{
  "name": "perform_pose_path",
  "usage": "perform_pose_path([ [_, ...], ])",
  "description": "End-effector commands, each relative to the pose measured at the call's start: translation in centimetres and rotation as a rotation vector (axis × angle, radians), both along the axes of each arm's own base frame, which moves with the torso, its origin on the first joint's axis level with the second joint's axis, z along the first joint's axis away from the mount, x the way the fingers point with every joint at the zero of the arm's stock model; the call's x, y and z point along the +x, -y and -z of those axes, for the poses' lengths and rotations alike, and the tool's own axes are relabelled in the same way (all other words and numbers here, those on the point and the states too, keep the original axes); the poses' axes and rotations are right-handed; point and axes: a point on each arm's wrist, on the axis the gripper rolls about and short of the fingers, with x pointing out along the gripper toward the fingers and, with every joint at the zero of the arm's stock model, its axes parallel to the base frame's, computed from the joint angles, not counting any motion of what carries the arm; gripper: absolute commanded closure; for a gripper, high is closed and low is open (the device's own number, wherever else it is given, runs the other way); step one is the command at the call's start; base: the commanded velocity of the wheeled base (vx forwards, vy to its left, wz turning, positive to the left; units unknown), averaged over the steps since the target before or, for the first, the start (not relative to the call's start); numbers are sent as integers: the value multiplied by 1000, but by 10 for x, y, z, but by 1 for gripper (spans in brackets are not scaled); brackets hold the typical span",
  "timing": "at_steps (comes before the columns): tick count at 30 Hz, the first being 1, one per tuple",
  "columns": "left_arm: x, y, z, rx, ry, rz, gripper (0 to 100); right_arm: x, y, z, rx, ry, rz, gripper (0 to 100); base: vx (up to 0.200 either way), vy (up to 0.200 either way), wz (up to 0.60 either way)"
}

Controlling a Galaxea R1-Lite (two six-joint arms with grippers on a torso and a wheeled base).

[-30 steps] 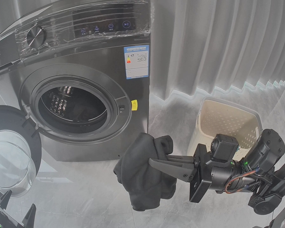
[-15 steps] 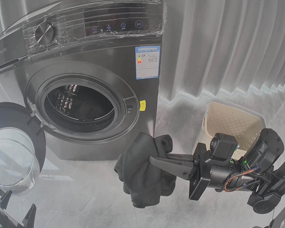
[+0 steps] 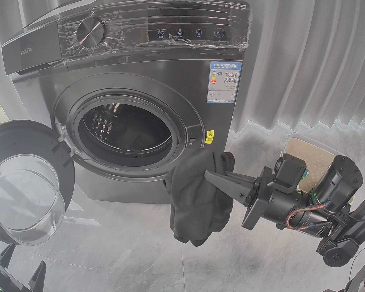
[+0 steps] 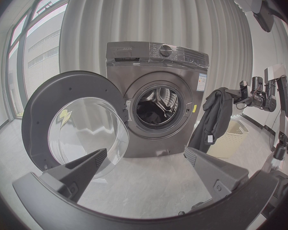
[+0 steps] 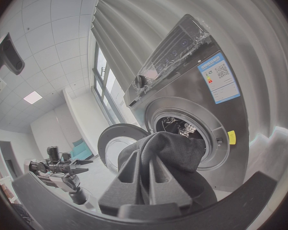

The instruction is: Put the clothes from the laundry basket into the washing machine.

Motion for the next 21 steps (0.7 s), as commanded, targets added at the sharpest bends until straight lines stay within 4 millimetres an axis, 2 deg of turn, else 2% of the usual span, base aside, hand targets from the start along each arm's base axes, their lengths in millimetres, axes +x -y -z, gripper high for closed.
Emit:
perform_pose_path([
  [1, 1, 0, 5, 1, -18, 0, 0, 11, 3, 8, -21, -15, 52, 100, 0, 0, 0],
  [21, 1, 0, 5, 1, -18, -1, 0, 14, 4, 11, -24, -27, 112, 100, 0, 0, 0],
])
